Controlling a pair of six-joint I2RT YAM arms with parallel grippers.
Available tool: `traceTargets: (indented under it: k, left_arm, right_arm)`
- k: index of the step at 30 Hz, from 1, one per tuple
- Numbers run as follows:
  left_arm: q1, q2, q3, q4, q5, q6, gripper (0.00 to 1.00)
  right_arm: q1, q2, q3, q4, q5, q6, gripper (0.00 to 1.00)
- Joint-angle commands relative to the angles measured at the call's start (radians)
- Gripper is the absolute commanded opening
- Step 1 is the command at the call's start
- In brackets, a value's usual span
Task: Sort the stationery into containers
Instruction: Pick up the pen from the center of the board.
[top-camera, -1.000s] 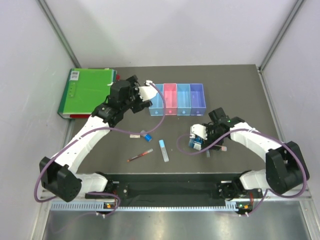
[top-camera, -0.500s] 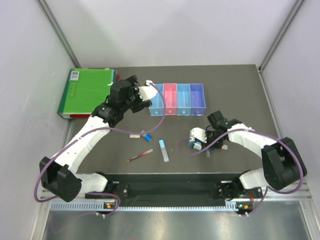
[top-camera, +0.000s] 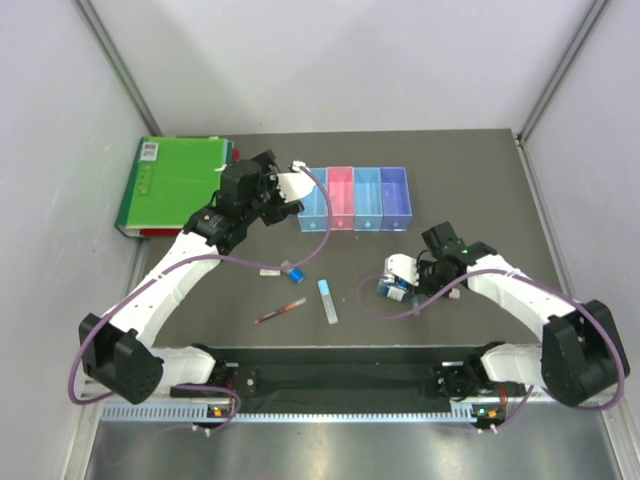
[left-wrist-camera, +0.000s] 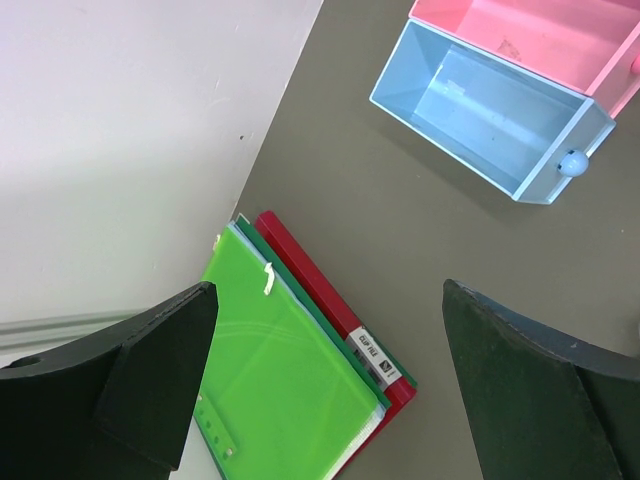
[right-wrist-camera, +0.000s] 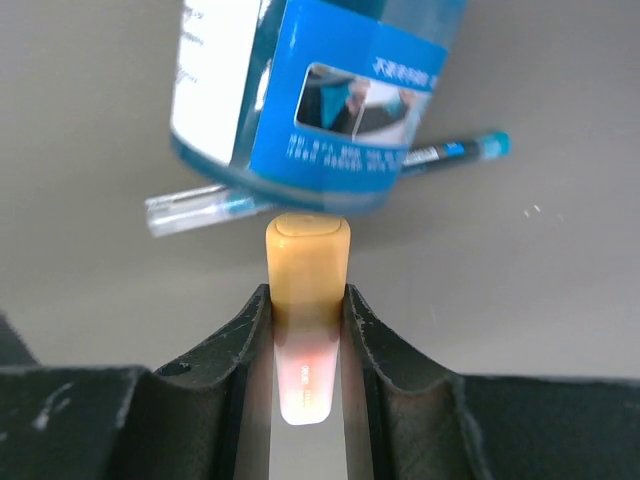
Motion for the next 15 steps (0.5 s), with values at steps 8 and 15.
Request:
traceTargets:
  k: [8, 15]
  left_arm:
    - [-0.003, -0.028, -0.019, 0.085, -0.006, -0.025, 0.99]
    - [-0.002, -0.030, -0.019, 0.099, 0.001, -0.031, 0.99]
  right_arm:
    - [0.007, -0.144, 0.158, -0.099, -0.029, 0.097, 0.00]
    - [0.005, -0.023, 0.346, -0.063, -0.070, 0.249, 0.00]
